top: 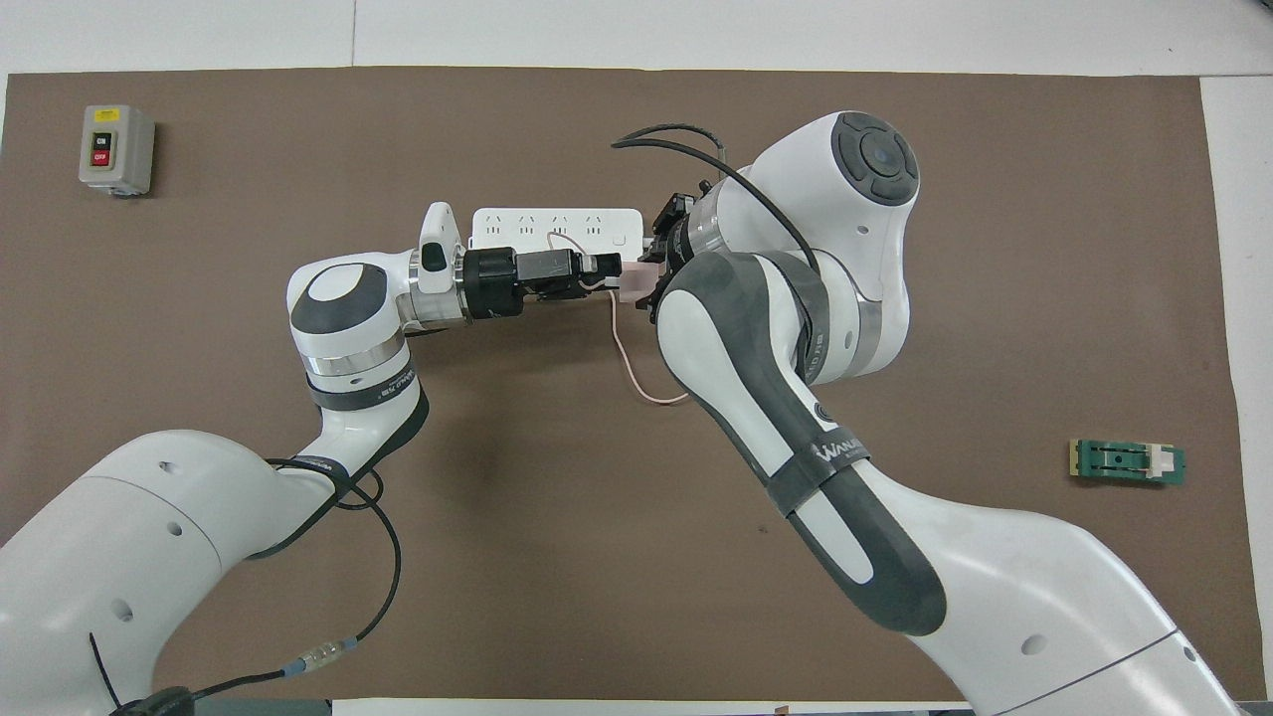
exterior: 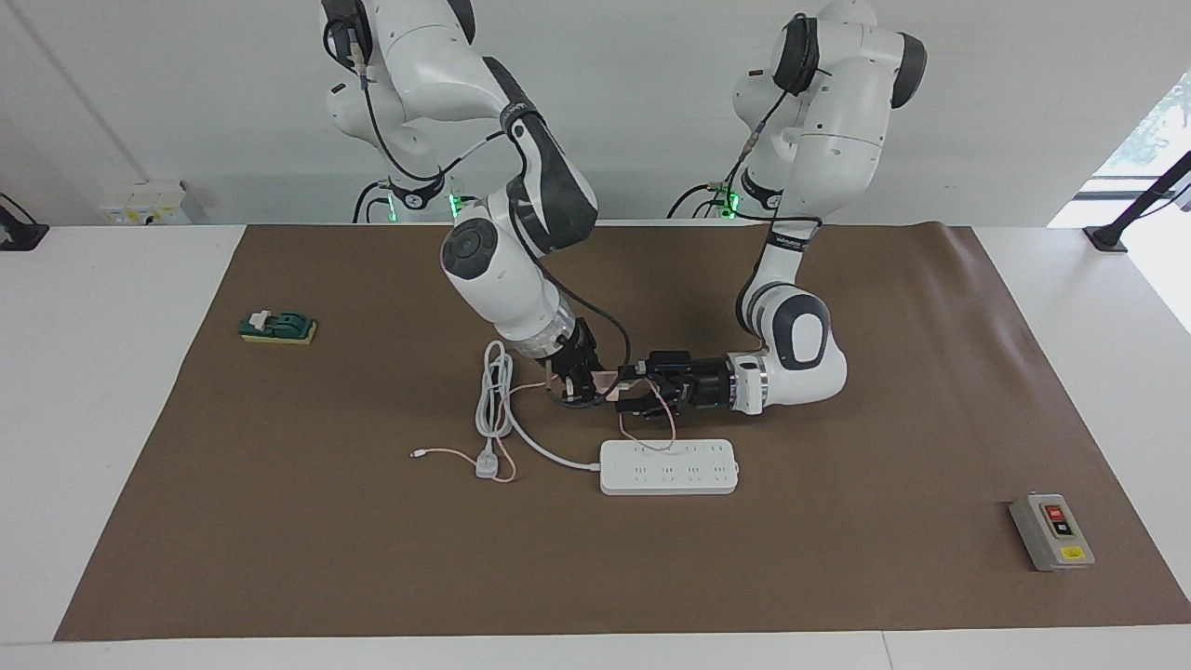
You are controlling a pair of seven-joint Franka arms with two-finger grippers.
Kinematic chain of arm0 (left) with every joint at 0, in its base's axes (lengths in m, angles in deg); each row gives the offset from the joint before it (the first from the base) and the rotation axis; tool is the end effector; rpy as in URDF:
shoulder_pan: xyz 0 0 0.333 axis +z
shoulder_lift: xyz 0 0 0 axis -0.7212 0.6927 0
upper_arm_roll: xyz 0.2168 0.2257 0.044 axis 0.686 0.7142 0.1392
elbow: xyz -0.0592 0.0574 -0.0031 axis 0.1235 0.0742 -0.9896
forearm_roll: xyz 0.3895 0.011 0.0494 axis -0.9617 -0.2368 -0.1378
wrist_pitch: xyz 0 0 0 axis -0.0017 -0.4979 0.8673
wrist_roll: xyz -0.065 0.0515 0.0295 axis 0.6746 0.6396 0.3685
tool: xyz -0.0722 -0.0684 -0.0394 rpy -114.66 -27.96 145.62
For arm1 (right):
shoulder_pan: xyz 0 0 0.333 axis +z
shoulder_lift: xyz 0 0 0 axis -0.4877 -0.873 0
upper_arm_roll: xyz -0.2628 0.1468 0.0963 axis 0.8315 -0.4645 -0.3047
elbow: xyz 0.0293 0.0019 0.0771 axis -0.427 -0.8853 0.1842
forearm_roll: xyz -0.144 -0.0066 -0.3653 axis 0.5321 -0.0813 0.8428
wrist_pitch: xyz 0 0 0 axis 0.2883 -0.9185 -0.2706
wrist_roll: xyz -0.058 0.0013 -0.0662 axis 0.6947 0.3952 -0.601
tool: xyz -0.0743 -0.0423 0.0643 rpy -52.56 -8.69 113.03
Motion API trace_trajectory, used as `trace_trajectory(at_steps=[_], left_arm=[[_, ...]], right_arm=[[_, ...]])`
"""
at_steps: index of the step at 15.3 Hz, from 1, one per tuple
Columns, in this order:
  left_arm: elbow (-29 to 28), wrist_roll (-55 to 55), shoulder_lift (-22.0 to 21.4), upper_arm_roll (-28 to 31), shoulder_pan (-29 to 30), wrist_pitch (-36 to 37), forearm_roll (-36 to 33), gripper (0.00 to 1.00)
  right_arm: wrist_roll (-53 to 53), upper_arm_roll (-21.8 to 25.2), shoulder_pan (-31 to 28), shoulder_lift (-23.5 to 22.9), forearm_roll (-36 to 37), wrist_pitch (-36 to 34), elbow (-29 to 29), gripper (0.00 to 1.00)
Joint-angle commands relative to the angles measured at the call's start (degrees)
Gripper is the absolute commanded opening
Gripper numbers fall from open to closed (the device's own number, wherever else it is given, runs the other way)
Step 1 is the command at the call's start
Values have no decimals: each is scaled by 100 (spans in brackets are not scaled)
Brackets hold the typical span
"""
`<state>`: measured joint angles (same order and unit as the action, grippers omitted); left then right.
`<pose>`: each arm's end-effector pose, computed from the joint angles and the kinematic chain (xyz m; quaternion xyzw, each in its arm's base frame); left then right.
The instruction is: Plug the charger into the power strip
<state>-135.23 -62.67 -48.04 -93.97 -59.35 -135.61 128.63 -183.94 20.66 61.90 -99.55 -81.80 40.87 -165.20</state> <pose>0.5952 -0.2865 0.2603 0.6995 -0.0257 0.0265 0.7136 0.6276 0.3144 0.3964 -0.6701 0.7116 0.1575 0.1405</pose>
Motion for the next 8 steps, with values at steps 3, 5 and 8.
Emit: trace_trajectory(at_steps=[3, 5, 8], left_arm=[[48, -152, 67, 42, -35, 136, -41, 43], [74, -135, 67, 33, 9, 206, -251, 0], [48, -73, 32, 33, 18, 242, -296, 0]], right_arm=[[-175, -10, 16, 31, 93, -73, 14, 0], [-175, -10, 7, 31, 93, -90, 5, 0], [-175, -10, -11, 31, 101, -117, 14, 0]])
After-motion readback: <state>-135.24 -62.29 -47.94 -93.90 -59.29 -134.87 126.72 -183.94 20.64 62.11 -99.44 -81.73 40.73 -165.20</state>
